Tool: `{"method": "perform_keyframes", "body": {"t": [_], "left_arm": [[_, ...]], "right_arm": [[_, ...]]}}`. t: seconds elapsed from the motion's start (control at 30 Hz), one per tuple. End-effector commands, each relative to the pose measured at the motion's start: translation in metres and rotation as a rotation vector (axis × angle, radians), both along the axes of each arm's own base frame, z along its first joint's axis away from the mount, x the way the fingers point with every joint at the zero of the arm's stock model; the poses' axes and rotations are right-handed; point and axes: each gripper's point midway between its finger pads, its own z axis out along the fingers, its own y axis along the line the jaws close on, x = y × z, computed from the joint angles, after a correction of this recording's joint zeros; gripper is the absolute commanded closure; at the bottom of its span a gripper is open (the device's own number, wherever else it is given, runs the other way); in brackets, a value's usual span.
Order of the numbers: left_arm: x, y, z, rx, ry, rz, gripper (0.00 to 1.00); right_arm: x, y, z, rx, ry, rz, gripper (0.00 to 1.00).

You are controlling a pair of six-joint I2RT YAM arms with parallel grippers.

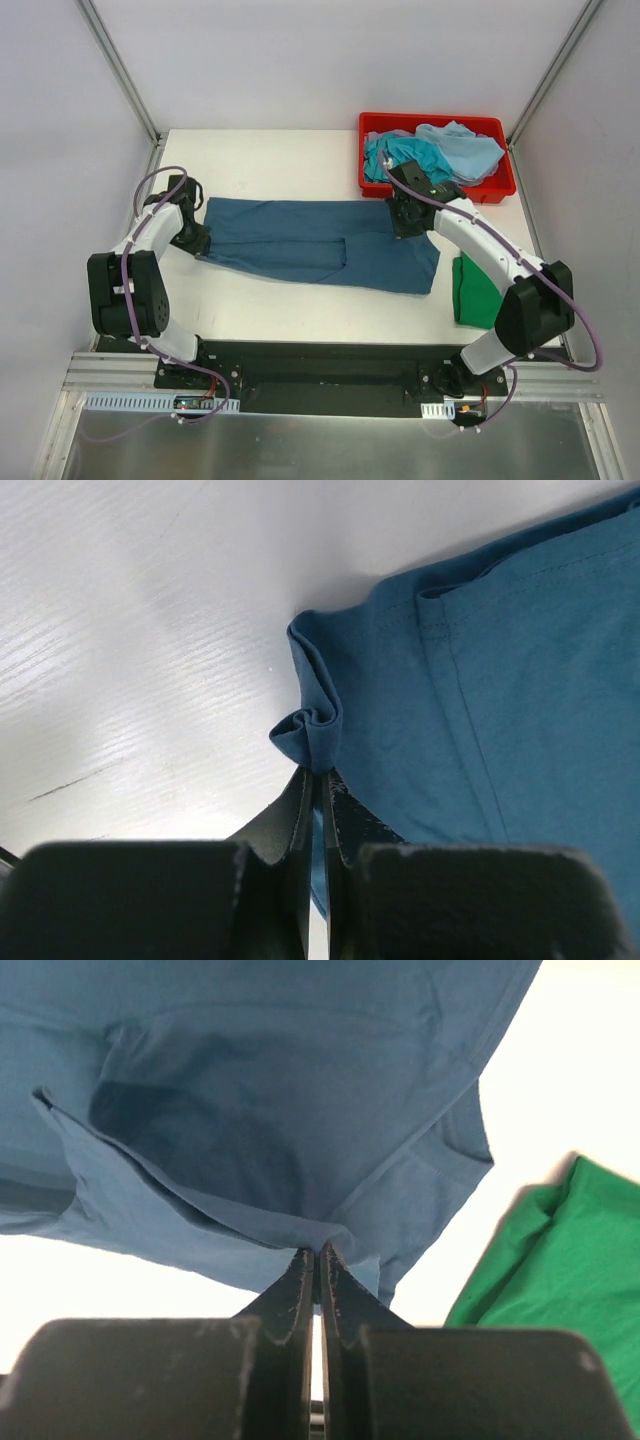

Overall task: Fold and stack the t-shirts
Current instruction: Fold the other side of the tshirt into a rectangle

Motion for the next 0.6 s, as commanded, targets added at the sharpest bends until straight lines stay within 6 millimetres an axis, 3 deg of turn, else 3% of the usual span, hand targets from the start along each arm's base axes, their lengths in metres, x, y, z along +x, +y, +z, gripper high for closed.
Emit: {"method": "perform_keyframes", "body": {"t": [0.0, 0.57], "left_arm": [[0.005, 0.011, 0.009, 0.037, 0.018, 0.025, 1.0], [0.034, 0.021, 0.004, 0.07, 0.038, 0.029, 1.0]], "right_arm": [[0.04, -0.007, 0.025, -0.023, -0.125, -0.018, 0.99], [0.106, -0.012, 0.014, -0.031, -0.196, 0.002, 0.99]]}}
